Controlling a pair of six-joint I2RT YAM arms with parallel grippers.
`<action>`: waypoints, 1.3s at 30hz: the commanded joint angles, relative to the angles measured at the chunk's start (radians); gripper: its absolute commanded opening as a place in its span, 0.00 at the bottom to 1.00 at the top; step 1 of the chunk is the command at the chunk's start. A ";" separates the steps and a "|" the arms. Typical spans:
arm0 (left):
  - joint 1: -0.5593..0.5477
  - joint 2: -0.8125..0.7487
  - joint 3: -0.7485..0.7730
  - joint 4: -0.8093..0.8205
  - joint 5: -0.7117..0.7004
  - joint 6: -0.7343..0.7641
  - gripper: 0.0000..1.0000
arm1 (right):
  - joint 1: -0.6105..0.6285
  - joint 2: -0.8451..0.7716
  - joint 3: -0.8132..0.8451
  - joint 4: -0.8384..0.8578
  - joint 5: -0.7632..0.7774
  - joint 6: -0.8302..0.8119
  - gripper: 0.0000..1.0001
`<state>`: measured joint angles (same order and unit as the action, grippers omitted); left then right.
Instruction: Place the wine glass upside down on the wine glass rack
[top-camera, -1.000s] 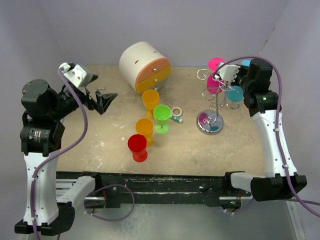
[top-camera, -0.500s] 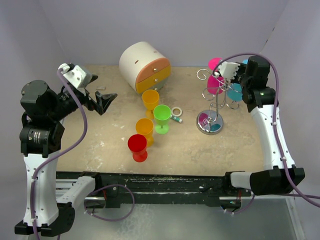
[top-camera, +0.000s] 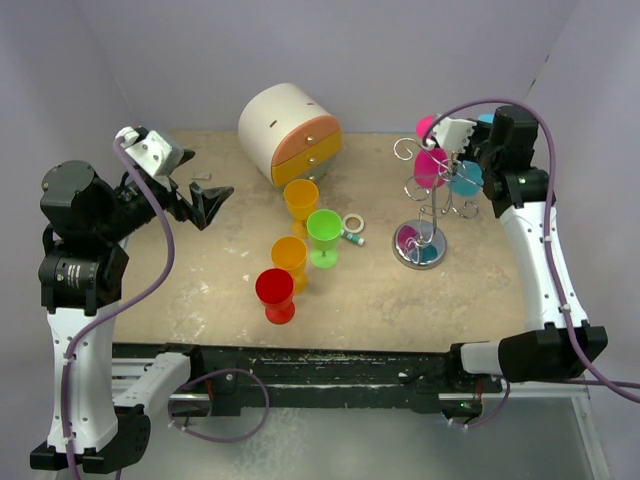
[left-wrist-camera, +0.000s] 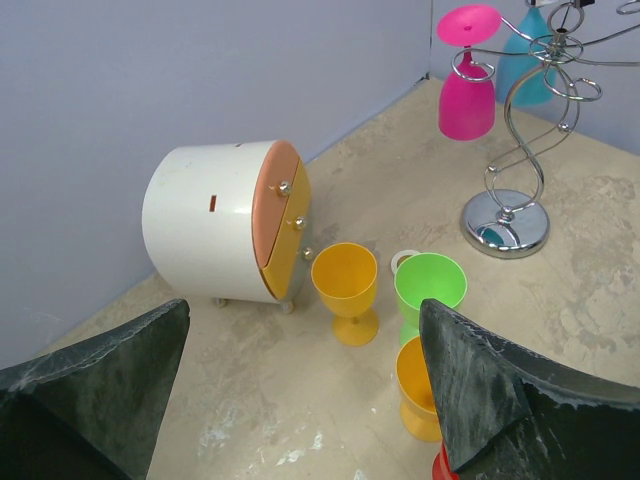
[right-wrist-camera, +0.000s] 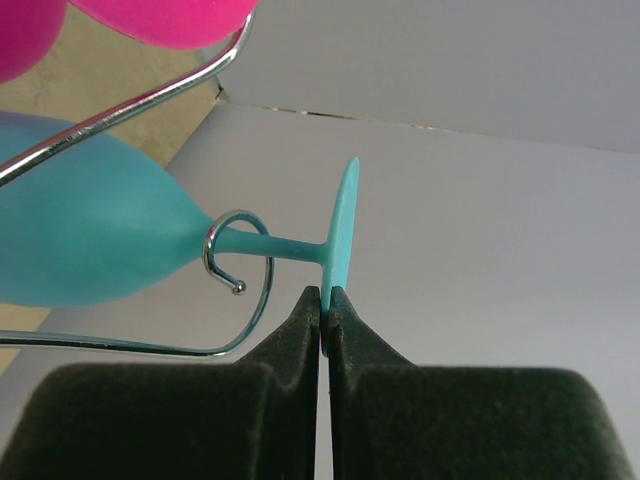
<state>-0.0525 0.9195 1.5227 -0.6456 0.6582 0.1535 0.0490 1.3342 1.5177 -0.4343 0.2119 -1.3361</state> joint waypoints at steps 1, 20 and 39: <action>0.009 -0.006 0.007 0.040 0.012 0.016 0.99 | -0.006 -0.026 0.037 0.023 -0.058 0.012 0.02; 0.011 -0.010 0.005 0.041 0.008 0.021 0.99 | -0.006 -0.072 -0.022 -0.031 -0.123 0.073 0.06; 0.011 -0.028 -0.017 0.038 -0.021 0.042 0.99 | -0.006 -0.089 -0.066 -0.034 -0.178 0.149 0.14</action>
<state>-0.0505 0.9001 1.5112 -0.6456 0.6456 0.1768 0.0444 1.2743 1.4635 -0.4728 0.0605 -1.2144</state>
